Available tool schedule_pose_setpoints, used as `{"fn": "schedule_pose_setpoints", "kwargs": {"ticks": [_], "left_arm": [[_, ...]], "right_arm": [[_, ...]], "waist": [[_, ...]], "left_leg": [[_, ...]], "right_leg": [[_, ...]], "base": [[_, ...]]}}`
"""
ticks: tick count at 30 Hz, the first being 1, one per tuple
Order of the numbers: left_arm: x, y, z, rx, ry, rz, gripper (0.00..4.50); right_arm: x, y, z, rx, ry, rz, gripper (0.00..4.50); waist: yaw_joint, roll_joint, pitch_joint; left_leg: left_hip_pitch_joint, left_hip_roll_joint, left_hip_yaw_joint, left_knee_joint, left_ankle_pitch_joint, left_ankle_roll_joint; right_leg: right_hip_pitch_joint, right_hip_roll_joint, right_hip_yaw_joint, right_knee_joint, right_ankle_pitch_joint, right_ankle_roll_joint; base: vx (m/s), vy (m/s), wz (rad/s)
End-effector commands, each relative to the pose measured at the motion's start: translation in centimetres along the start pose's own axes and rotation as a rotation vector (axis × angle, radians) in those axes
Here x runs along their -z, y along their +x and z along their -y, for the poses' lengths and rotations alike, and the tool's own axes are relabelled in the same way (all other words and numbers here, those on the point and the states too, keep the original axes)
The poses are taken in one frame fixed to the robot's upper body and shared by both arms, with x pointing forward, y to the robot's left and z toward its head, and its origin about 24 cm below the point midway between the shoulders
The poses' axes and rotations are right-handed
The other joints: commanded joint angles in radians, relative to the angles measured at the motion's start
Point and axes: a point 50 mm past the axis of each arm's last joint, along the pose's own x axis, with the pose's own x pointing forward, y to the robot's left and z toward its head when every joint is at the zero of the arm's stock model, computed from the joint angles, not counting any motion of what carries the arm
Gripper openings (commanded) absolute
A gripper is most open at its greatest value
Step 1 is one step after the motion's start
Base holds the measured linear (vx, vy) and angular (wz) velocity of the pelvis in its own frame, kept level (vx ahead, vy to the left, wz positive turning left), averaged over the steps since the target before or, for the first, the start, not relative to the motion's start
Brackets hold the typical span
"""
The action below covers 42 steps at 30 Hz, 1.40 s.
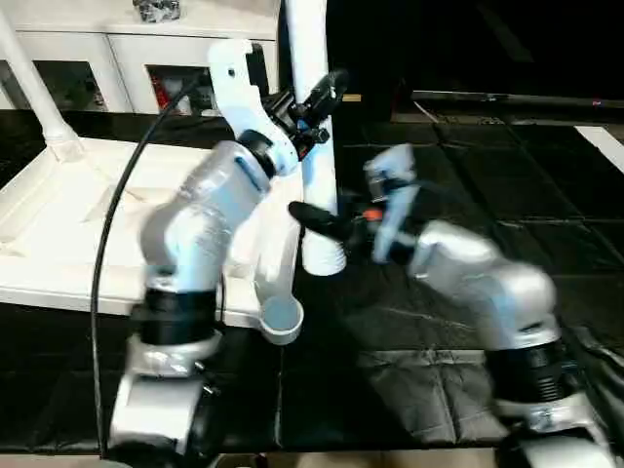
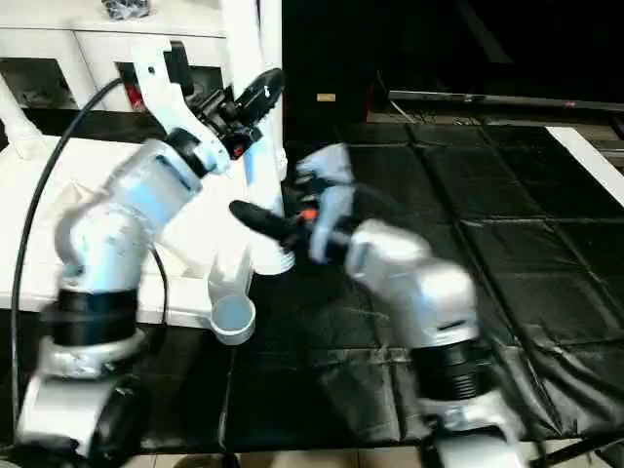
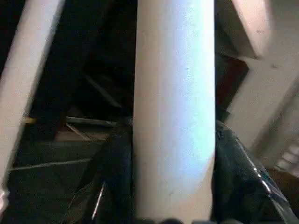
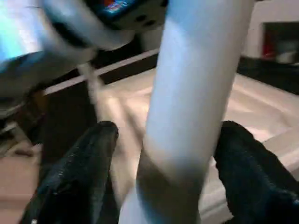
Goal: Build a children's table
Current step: Pick table leg
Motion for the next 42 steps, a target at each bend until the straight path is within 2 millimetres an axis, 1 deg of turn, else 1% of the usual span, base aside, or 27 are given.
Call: {"fn": "schedule_pose_setpoints", "kwargs": {"ticks": [1, 3, 4, 5, 7, 8, 9, 10, 12, 15, 16, 19, 24, 25, 27, 30, 31, 32, 33, 35, 36, 37, 41, 42], "left_arm": [[-0.7, 0.3, 0.5, 0.081, -0.021, -0.003, 1.78], [-0.7, 0.0, 0.8, 0.169, -0.043, -0.044, 1.78], [-0.6, -0.2, 1.2, 0.258, -0.047, -0.080, 1.77], [-0.6, -0.2, 1.2, 0.262, -0.048, -0.081, 1.77], [-0.7, -0.3, 1.7, 0.326, -0.053, -0.095, 1.77], [-0.7, -0.3, 1.7, 0.326, -0.053, -0.095, 1.77], [-0.8, -0.3, 2.0, 0.364, -0.064, -0.101, 1.77], [-0.8, -0.3, 2.4, 0.401, -0.075, -0.108, 1.77], [-0.8, -0.4, 2.6, 0.429, -0.080, -0.112, 1.77], [-0.9, -0.3, 3.0, 0.470, -0.092, -0.115, 1.77], [-0.9, -0.3, 3.1, 0.481, -0.094, -0.112, 1.77], [-1.0, -0.3, 3.4, 0.514, -0.095, -0.105, 1.77], [-1.1, -0.3, 3.9, 0.547, -0.097, -0.100, 1.77], [-1.1, -0.3, 3.9, 0.552, -0.099, -0.098, 1.77], [-1.1, -0.3, 4.1, 0.563, -0.101, -0.095, 1.77], [-1.0, -0.2, 4.3, 0.575, -0.102, -0.092, 1.77], [-1.0, -0.1, 4.3, 0.575, -0.102, -0.091, 1.77], [-1.0, -0.1, 4.3, 0.575, -0.102, -0.090, 1.77], [-0.9, -0.1, 4.3, 0.574, -0.096, -0.092, 1.77], [-0.9, 0.0, 4.4, 0.574, -0.096, -0.092, 1.77], [-0.9, 0.0, 4.4, 0.574, -0.098, -0.090, 1.77], [-0.9, 0.0, 4.4, 0.574, -0.100, -0.089, 1.77], [-0.9, 0.0, 4.4, 0.571, -0.100, -0.085, 1.77], [-0.9, 0.0, 4.4, 0.570, -0.100, -0.083, 1.77]], "right_arm": [[-1.1, 0.1, -0.9, -0.119, -0.002, 0.017, 3.78], [-1.5, -0.4, -0.6, -0.147, 0.036, 0.034, 3.78], [-1.9, -0.7, -0.4, -0.198, 0.087, 0.058, 3.86], [-1.9, -0.7, -0.5, -0.201, 0.090, 0.057, 3.86], [-1.7, -1.1, -0.6, -0.252, 0.097, 0.008, 3.86], [-1.7, -1.1, -0.6, -0.252, 0.097, 0.008, 3.86], [-1.3, -1.3, -0.5, -0.263, 0.079, -0.046, 3.86], [-1.0, -1.3, -0.4, -0.266, 0.076, -0.075, 3.86], [-0.8, -1.3, -0.3, -0.267, 0.076, -0.094, 3.86], [-0.4, -1.3, -0.2, -0.289, 0.092, -0.132, 3.86], [-0.4, -1.2, -0.3, -0.303, 0.102, -0.136, 3.86], [-0.3, -1.1, -0.3, -0.327, 0.127, -0.126, 3.86], [-0.4, -0.9, -0.2, -0.336, 0.145, -0.103, 3.86], [-0.4, -0.9, -0.1, -0.337, 0.147, -0.101, 3.86], [-0.4, -0.8, -0.1, -0.339, 0.150, -0.096, 3.58], [-0.4, -0.7, 0.0, -0.344, 0.165, -0.078, 3.46], [-0.5, -0.7, 0.0, -0.352, 0.168, -0.073, 3.16], [-0.5, -0.7, -0.1, -0.357, 0.169, -0.071, 3.07], [-0.5, -0.6, -0.2, -0.367, 0.171, -0.069, 3.07], [-0.4, -0.6, -0.2, -0.369, 0.172, -0.071, 2.87], [-0.4, -0.6, -0.2, -0.370, 0.173, -0.071, 2.87], [-0.3, -0.6, -0.2, -0.370, 0.174, -0.071, 2.64], [-0.2, -0.5, -0.3, -0.379, 0.180, -0.074, 2.53], [-0.1, -0.5, -0.3, -0.382, 0.180, -0.077, 2.36]], "waist": [[0.002, 0.008, -0.077], [0.001, 0.008, -0.077], [0.001, 0.010, -0.078], [0.000, 0.010, -0.077], [0.003, 0.011, -0.077], [0.003, 0.011, -0.077], [0.004, 0.011, -0.077], [0.007, 0.010, -0.077], [0.007, 0.010, -0.077], [0.008, 0.007, -0.077], [0.008, 0.007, -0.077], [0.010, 0.007, -0.077], [0.009, 0.007, -0.077], [0.010, 0.003, -0.077], [0.011, 0.004, -0.077], [0.011, 0.004, -0.077], [0.011, 0.002, -0.078], [0.012, 0.003, -0.078], [0.012, 0.003, -0.078], [0.013, 0.003, -0.077], [0.014, 0.004, -0.078], [0.015, 0.004, -0.078], [0.017, 0.004, -0.078], [0.017, 0.004, -0.078]], "left_leg": [[0.041, 0.044, -0.020, -0.064, -0.219, -0.048], [0.041, 0.043, -0.019, -0.064, -0.216, -0.043], [0.043, 0.041, -0.019, -0.062, -0.222, -0.041], [0.044, 0.042, -0.018, -0.063, -0.228, -0.041], [0.044, 0.046, -0.020, -0.064, -0.228, -0.046], [0.044, 0.046, -0.020, -0.064, -0.228, -0.046], [0.045, 0.047, -0.019, -0.064, -0.220, -0.048], [0.046, 0.047, -0.018, -0.063, -0.223, -0.050], [0.043, 0.045, -0.018, -0.063, -0.221, -0.051], [0.044, 0.046, -0.018, -0.063, -0.231, -0.050], [0.044, 0.047, -0.019, -0.063, -0.228, -0.048], [0.044, 0.047, -0.018, -0.063, -0.225, -0.044], [0.044, 0.048, -0.019, -0.064, -0.231, -0.047], [0.044, 0.048, -0.018, -0.063, -0.226, -0.044], [0.044, 0.048, -0.017, -0.063, -0.221, -0.043], [0.044, 0.048, -0.017, -0.062, -0.218, -0.043], [0.044, 0.048, -0.017, -0.062, -0.214, -0.040], [0.044, 0.048, -0.017, -0.062, -0.213, -0.039], [0.044, 0.048, -0.017, -0.062, -0.214, -0.038], [0.044, 0.048, -0.017, -0.062, -0.218, -0.037], [0.044, 0.049, -0.017, -0.063, -0.218, -0.038], [0.045, 0.049, -0.017, -0.063, -0.216, -0.041], [0.044, 0.049, -0.017, -0.063, -0.213, -0.041], [0.044, 0.049, -0.017, -0.063, -0.215, -0.041]], "right_leg": [[0.038, -0.057, 0.033, -0.070, -0.036, -0.200], [0.037, -0.058, 0.032, -0.069, -0.050, -0.215], [0.037, -0.059, 0.031, -0.069, -0.065, -0.226], [0.035, -0.059, 0.032, -0.071, -0.074, -0.230], [0.037, -0.058, 0.030, -0.068, -0.067, -0.237], [0.037, -0.058, 0.030, -0.068, -0.067, -0.237], [0.036, -0.057, 0.031, -0.066, -0.045, -0.237], [0.038, -0.058, 0.031, -0.067, -0.048, -0.238], [0.039, -0.060, 0.032, -0.066, -0.049, -0.240], [0.038, -0.062, 0.031, -0.069, -0.071, -0.247], [0.039, -0.061, 0.032, -0.068, -0.069, -0.247], [0.038, -0.061, 0.032, -0.068, -0.065, -0.250], [0.037, -0.062, 0.032, -0.068, -0.078, -0.249], [0.038, -0.063, 0.032, -0.068, -0.077, -0.250], [0.037, -0.062, 0.032, -0.069, -0.080, -0.250], [0.037, -0.062, 0.032, -0.068, -0.072, -0.251], [0.038, -0.061, 0.032, -0.067, -0.062, -0.252], [0.038, -0.062, 0.032, -0.067, -0.063, -0.252], [0.038, -0.062, 0.032, -0.068, -0.066, -0.250], [0.037, -0.061, 0.032, -0.068, -0.076, -0.245], [0.037, -0.062, 0.032, -0.068, -0.077, -0.245], [0.037, -0.061, 0.032, -0.068, -0.077, -0.243], [0.037, -0.062, 0.032, -0.068, -0.075, -0.241], [0.037, -0.061, 0.032, -0.068, -0.076, -0.240]], "base": [[0.000, 0.000, 0.00], [0.000, 0.000, 0.00], [0.000, 0.000, 0.00], [0.000, 0.000, 0.00], [0.000, 0.000, 0.00], [0.000, 0.000, 0.00], [0.000, 0.000, 0.00], [0.000, 0.000, 0.00], [0.000, 0.000, 0.00], [0.000, 0.000, 0.00], [0.000, 0.000, 0.00], [0.000, 0.000, 0.00], [0.000, 0.000, 0.00], [0.000, 0.000, 0.00], [0.000, 0.000, 0.00], [0.000, 0.000, 0.00], [0.000, 0.000, 0.00], [0.000, 0.000, 0.00], [0.000, 0.000, 0.00], [0.000, 0.000, 0.00], [0.000, 0.000, 0.00], [0.000, 0.000, 0.00], [0.000, 0.000, 0.00], [0.000, 0.000, 0.00]]}}
